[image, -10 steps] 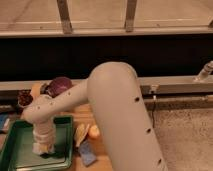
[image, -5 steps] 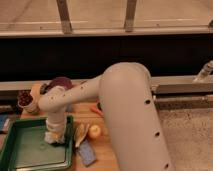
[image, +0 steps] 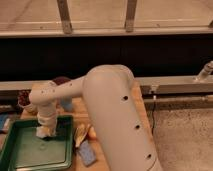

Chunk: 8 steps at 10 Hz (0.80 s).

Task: Wipe tray with towel

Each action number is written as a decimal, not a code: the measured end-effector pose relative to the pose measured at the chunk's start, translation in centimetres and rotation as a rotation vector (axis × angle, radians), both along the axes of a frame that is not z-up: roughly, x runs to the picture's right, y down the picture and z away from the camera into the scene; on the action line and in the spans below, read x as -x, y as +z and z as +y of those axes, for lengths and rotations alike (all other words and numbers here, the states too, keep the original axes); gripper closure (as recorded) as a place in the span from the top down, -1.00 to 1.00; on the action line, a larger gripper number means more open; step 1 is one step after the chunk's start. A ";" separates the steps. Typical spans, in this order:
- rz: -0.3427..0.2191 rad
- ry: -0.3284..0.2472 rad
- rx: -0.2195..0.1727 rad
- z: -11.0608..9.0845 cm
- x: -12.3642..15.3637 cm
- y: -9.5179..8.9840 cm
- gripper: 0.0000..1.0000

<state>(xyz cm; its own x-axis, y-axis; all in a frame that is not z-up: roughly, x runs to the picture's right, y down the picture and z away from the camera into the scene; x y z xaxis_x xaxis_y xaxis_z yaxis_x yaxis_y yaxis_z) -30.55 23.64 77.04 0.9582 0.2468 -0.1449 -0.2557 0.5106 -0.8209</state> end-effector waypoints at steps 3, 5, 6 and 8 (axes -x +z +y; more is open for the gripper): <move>-0.079 -0.046 0.000 3.1 3.8 -3.2 -1.00; -0.097 -0.055 0.012 5.4 4.6 -5.1 -1.00; -0.087 -0.050 0.018 6.3 4.2 -5.8 -1.00; -0.038 -0.020 0.023 7.2 1.9 -6.5 -1.00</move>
